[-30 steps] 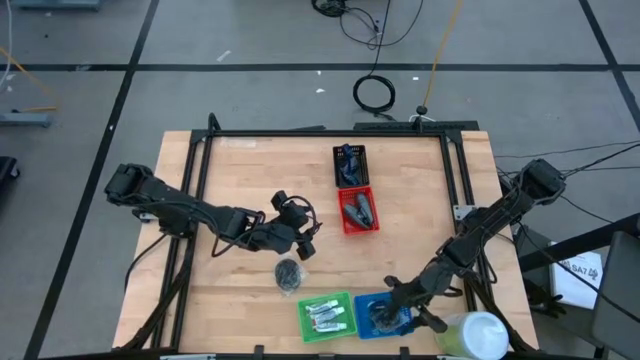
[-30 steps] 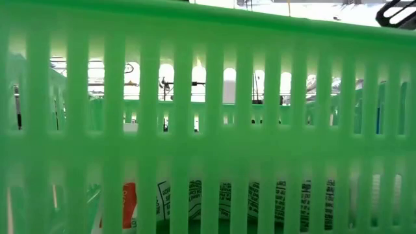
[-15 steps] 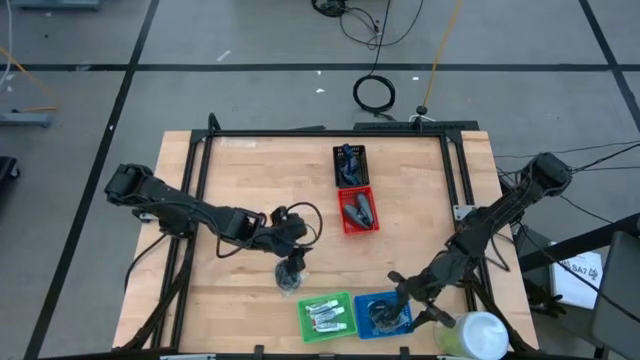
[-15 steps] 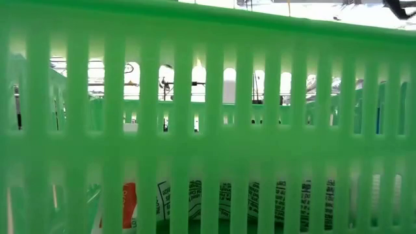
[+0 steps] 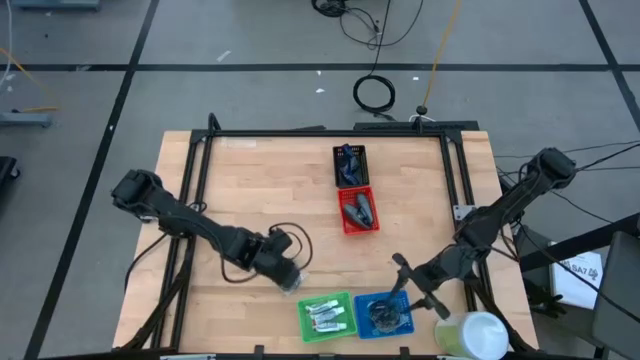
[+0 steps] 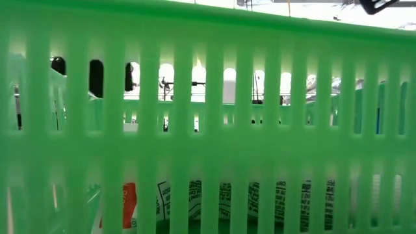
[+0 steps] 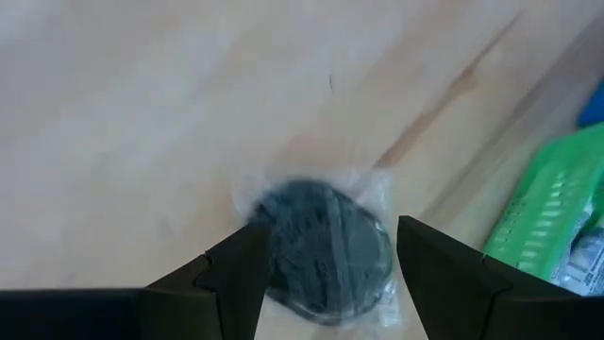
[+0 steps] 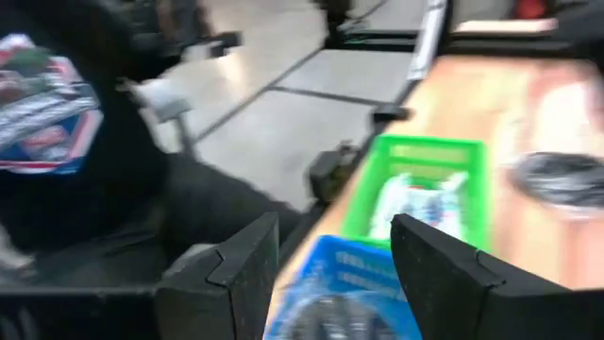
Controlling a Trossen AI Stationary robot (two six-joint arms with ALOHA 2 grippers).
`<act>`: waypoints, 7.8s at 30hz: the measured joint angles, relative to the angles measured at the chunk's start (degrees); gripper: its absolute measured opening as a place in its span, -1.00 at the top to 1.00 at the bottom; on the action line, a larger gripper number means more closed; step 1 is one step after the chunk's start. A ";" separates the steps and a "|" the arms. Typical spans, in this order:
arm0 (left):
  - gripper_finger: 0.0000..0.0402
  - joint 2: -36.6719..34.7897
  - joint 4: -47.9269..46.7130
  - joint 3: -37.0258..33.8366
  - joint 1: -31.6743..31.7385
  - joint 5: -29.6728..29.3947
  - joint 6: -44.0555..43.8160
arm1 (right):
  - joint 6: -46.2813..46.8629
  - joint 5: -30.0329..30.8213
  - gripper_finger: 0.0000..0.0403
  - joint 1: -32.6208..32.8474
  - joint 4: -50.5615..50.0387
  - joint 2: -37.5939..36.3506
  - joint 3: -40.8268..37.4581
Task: Pick & Place Travel size toiletries
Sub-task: Put the black hairbrush into the blue bin, then return to Home Position
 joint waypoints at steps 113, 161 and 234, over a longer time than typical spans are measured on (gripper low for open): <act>1.00 -4.82 59.80 -12.55 -1.54 -26.15 73.29 | -6.04 20.92 0.02 -14.02 15.87 9.72 -0.04; 1.00 -3.61 57.38 -12.55 2.32 -27.34 70.53 | 8.78 7.67 0.63 -29.70 33.84 23.26 2.97; -0.41 -11.21 51.15 -12.50 2.82 -24.49 49.84 | 3.91 16.94 -0.24 11.23 2.23 12.34 0.76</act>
